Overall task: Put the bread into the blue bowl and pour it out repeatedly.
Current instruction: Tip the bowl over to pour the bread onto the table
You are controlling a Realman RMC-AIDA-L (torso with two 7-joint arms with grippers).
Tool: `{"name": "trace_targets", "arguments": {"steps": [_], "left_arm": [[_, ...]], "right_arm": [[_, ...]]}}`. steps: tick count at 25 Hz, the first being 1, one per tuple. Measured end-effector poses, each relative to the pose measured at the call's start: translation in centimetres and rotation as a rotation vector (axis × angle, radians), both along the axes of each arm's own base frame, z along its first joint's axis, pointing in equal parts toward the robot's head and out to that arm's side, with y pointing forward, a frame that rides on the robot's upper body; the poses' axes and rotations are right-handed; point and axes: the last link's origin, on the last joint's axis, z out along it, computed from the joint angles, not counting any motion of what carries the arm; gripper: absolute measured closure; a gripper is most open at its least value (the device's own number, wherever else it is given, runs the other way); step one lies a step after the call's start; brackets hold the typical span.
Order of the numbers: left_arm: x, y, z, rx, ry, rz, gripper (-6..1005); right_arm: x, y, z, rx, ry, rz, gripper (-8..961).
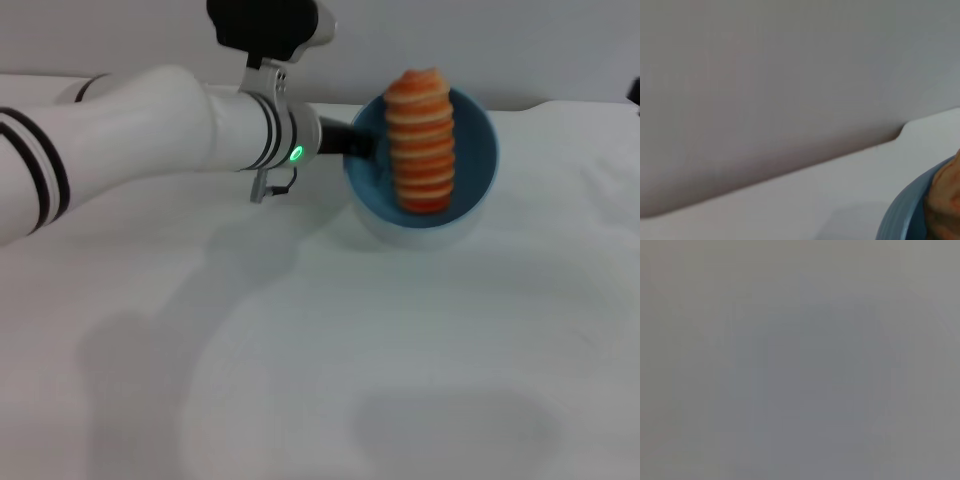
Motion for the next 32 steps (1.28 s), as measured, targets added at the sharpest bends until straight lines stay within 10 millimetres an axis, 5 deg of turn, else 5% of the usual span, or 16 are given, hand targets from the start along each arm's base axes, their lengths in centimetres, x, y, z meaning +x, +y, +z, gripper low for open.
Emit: {"name": "trace_targets", "arguments": {"steps": [12,23,32], "left_arm": [[2.6,0.8,-0.4,0.094,0.011,-0.154,999],[6.4,-0.5,-1.8,0.13,-0.02,-0.348,1000],[6.8,-0.9,-2.1,0.15,-0.029,-0.389,999]], "right_arm": [[2.3,-2.3,-2.4,0.129,-0.115,0.03,549],[5.1,-7.2,-0.7,0.312,-0.072,0.002,532],[5.5,-8.0,0.7,0.475,0.029,-0.041,519]]}}
